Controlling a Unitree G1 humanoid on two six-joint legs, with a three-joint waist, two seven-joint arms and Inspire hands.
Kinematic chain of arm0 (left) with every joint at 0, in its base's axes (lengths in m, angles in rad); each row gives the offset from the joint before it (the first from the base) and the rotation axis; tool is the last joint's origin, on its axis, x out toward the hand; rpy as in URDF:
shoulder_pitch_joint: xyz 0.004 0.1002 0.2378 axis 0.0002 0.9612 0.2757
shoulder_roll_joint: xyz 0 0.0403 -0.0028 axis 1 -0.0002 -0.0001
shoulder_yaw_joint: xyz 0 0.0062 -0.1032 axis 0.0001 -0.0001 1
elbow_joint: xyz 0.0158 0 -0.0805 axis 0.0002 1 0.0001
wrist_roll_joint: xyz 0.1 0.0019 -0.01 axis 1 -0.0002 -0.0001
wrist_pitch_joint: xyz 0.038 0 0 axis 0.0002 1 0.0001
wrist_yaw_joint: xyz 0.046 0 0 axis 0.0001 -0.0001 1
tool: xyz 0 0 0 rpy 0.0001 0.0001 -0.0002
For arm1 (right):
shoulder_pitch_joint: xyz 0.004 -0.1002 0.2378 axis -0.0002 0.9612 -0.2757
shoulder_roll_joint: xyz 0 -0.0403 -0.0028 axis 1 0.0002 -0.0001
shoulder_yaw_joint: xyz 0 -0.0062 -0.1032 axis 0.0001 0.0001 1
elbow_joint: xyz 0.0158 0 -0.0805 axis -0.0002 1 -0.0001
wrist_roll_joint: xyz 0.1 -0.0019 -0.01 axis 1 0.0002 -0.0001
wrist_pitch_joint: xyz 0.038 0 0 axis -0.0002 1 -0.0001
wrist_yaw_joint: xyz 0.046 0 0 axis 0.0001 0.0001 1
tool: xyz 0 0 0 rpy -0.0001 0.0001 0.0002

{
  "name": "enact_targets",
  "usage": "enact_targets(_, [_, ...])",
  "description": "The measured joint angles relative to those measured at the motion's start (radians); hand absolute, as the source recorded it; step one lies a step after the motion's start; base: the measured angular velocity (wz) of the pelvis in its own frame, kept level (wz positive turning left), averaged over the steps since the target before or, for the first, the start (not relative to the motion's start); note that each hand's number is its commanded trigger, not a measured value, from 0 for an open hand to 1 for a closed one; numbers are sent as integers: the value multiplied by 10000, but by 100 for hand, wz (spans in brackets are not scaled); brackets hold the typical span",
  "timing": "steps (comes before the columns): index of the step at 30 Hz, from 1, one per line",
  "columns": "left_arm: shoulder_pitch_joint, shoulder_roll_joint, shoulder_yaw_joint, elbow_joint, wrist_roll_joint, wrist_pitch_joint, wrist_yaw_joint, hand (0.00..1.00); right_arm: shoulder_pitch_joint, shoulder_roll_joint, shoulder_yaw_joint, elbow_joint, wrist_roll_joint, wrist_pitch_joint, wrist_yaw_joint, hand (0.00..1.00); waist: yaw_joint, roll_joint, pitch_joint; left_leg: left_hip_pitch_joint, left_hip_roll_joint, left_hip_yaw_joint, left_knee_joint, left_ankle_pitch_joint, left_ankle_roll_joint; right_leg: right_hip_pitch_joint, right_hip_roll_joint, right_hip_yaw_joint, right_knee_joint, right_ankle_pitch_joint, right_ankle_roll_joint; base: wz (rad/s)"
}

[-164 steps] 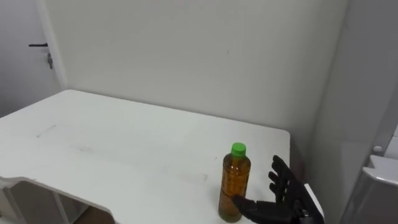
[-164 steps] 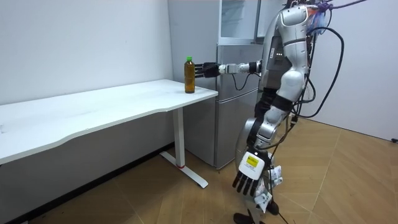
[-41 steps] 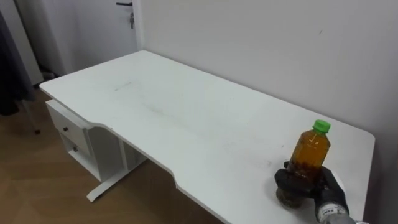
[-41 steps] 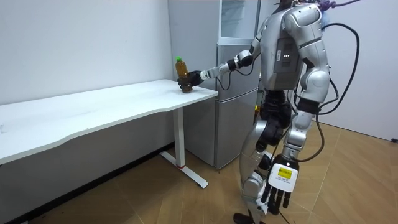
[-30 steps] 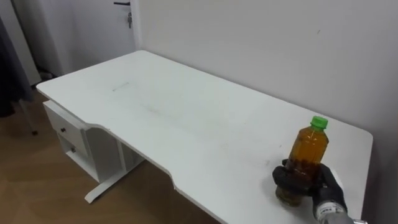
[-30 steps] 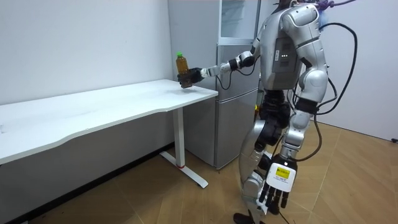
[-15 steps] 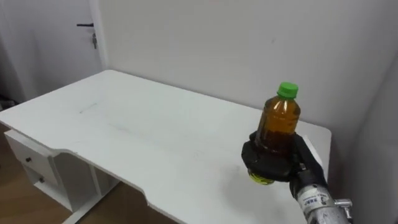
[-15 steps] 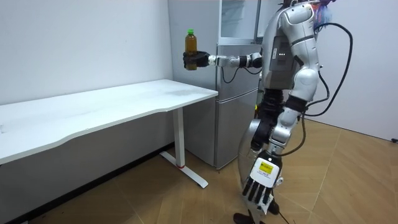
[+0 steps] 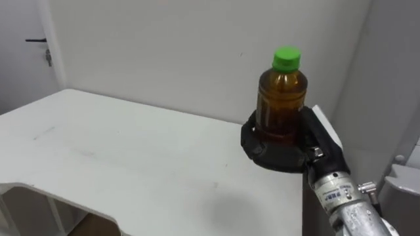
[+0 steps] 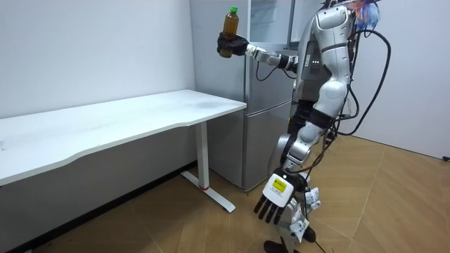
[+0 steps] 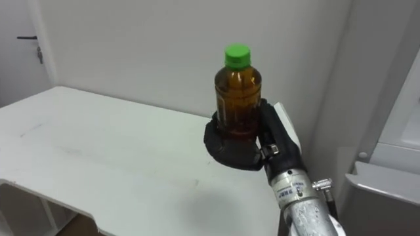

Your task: Put the bottle in the upper fridge

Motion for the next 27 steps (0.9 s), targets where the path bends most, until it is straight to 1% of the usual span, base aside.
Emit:
enact_targets(6, [15,1,20,152,271,-3,-1,0,100,-54,-235,-488,-294,8,218,100,-145,1,0,31,4,8,-12,0,0,1,6,41,3,0,0,-1])
enact_targets(9, [-10,1,21,193,472,5,-3,0,126,-100,-520,-718,-630,55,366,100,-180,-13,-8,71,7,51,-38,0,0,20,6,73,0,0,0,-2])
enact_targets(12, [-145,-5,170,205,462,5,-41,0,308,-313,-866,-1162,-639,118,433,100,-240,-68,-16,88,27,182,-51,0,0,7,5,114,-4,0,1,-6])
enact_targets(13, [-150,-5,201,282,461,-5,-38,0,357,-477,-887,-1403,-640,125,440,100,-242,-64,-14,139,45,236,-77,-1,0,6,12,202,-3,0,0,-18])
enact_targets(15, [-207,-14,268,400,463,-8,-24,0,471,-615,-977,-1796,-658,127,499,100,-386,-72,-14,223,59,299,-156,-1,-1,30,19,246,9,0,0,-15])
enact_targets(18, [-193,-25,387,411,471,-19,-1,0,775,-625,-1263,-2431,-863,126,521,100,-495,-96,-29,313,118,495,-244,-7,-12,-2,68,408,9,11,-15,-18])
enact_targets(20, [-184,-57,387,412,472,-43,0,0,781,-625,-1480,-2673,-1249,126,518,100,-696,-94,-28,380,130,574,-324,-7,-13,-9,80,487,14,14,-21,-14])
enact_targets(23, [-199,-56,386,414,469,-70,0,0,994,-625,-1979,-2960,-1390,123,428,100,-747,-104,-35,454,160,728,-338,-14,-24,-1,103,628,14,24,-35,-15])
enact_targets(25, [-188,-55,386,414,468,-171,0,0,1048,-624,-2124,-3069,-1388,123,286,100,-780,-102,-34,501,160,772,-356,-14,-24,3,106,732,14,25,-34,-11])
enact_targets(27, [-175,-53,391,429,469,-175,0,0,1059,-624,-2219,-3086,-1399,123,186,100,-949,-105,-35,565,160,791,-402,-15,-23,43,109,767,15,27,-31,-6])
